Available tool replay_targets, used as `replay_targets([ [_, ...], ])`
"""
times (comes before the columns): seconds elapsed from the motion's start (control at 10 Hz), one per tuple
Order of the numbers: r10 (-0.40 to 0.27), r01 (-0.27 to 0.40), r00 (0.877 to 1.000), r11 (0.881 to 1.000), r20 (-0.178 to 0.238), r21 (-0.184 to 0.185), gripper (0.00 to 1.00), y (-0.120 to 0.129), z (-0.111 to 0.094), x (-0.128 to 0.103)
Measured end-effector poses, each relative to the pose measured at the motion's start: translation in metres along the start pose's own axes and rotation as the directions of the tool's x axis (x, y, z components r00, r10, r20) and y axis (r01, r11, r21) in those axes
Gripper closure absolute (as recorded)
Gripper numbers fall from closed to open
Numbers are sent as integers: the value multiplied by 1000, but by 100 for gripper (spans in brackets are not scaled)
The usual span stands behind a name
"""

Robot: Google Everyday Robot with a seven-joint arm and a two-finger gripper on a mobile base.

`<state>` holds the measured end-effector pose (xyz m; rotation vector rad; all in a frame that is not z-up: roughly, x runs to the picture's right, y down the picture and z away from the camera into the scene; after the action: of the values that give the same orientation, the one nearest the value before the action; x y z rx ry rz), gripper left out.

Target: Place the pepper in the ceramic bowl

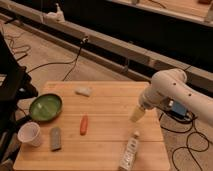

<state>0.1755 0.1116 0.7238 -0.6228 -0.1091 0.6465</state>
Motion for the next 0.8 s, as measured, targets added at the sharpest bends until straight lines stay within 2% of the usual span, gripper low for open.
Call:
replay_targets([
  [0.8,-4,4,1000,1000,-8,4,20,-2,-1,0],
])
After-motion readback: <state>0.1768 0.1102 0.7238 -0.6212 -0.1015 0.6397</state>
